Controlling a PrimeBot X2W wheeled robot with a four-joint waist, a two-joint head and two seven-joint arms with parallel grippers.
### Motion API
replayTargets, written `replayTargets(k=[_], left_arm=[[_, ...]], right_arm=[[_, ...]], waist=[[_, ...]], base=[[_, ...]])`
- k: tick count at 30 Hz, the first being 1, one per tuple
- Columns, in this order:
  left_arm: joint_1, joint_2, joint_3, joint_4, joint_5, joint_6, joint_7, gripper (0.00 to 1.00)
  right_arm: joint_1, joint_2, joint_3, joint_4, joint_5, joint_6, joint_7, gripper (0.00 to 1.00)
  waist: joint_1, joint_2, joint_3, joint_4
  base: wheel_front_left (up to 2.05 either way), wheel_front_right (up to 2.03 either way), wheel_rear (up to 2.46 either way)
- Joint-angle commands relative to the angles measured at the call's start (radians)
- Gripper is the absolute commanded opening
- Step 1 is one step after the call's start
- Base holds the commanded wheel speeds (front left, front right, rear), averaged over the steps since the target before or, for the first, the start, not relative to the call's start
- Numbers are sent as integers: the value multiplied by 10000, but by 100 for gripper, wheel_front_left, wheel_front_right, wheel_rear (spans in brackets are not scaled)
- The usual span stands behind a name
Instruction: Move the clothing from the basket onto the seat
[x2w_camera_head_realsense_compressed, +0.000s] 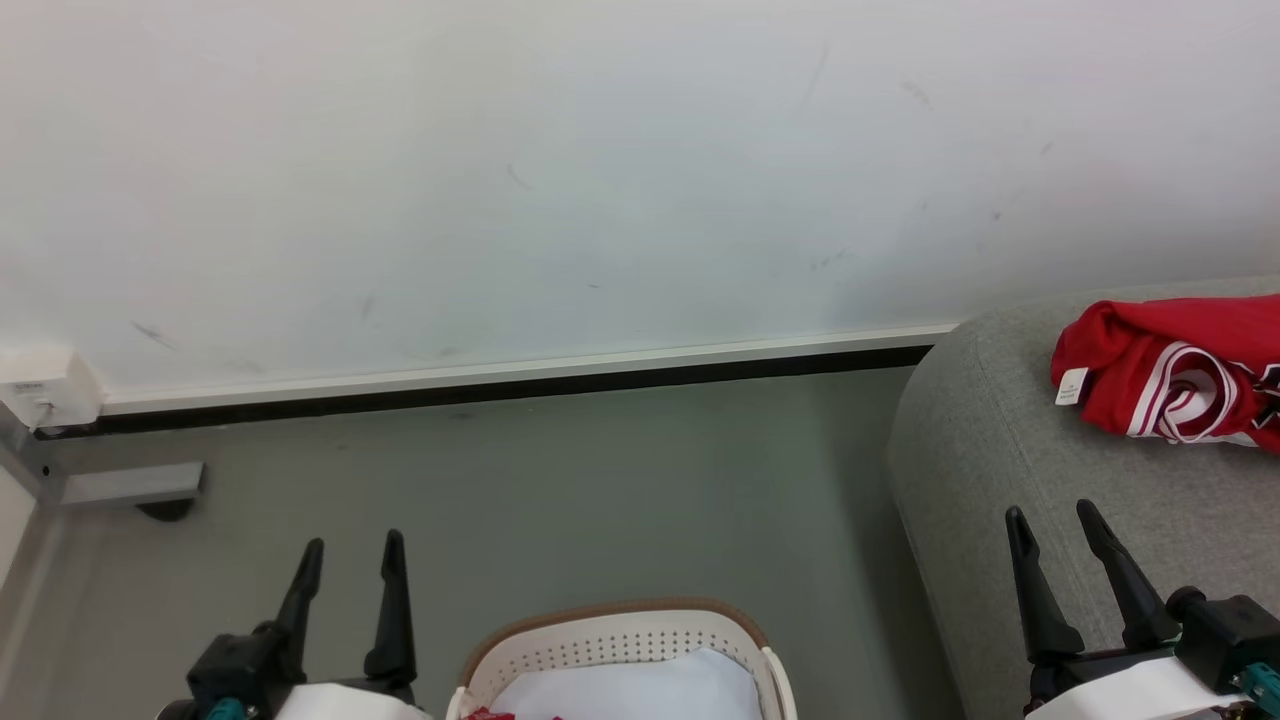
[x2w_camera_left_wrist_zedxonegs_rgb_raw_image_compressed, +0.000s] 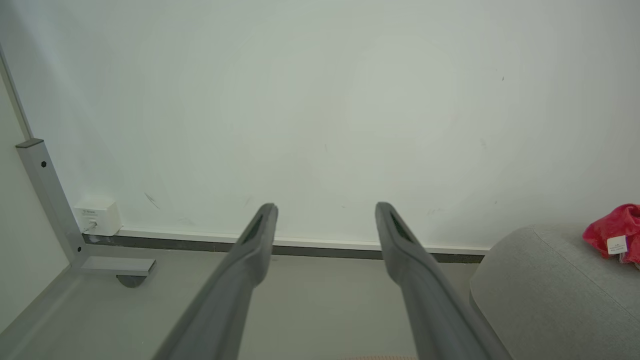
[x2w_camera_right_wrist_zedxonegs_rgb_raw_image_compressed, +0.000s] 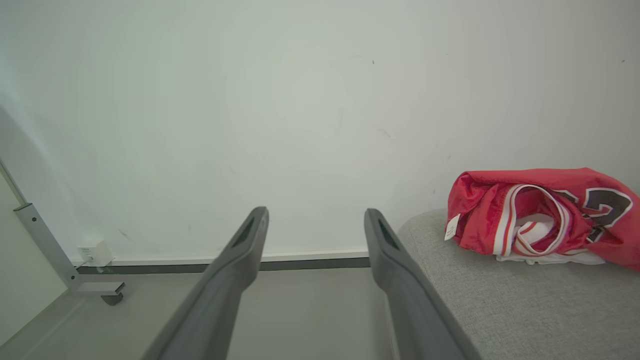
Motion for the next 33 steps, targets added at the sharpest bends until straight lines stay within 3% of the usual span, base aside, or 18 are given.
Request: replayTargets(k=[1, 12, 19, 33], left_arm=[[-65, 10, 82, 78, 150, -49, -5, 100], [-205, -30, 122, 225, 249, -168, -5, 100], [-550, -30, -38, 738, 458, -398, -5, 100], [-2883, 410, -829, 3320, 897, -871, 300, 100]], right_arm=[[-58, -79, 35, -7, -43, -22, -30, 100], [-193, -120, 171, 68, 82, -22, -31, 100], [-372, -153, 307, 61, 127, -22, -30, 100], [-1766, 148, -97, -638, 319, -22, -30, 100]], waist=[[0, 0, -1, -18], [0, 0, 57, -65], [0, 0, 404, -477], [0, 0, 2802, -1893]], base=[[0, 0, 0], [0, 0, 0], [0, 0, 0], [0, 0, 0]])
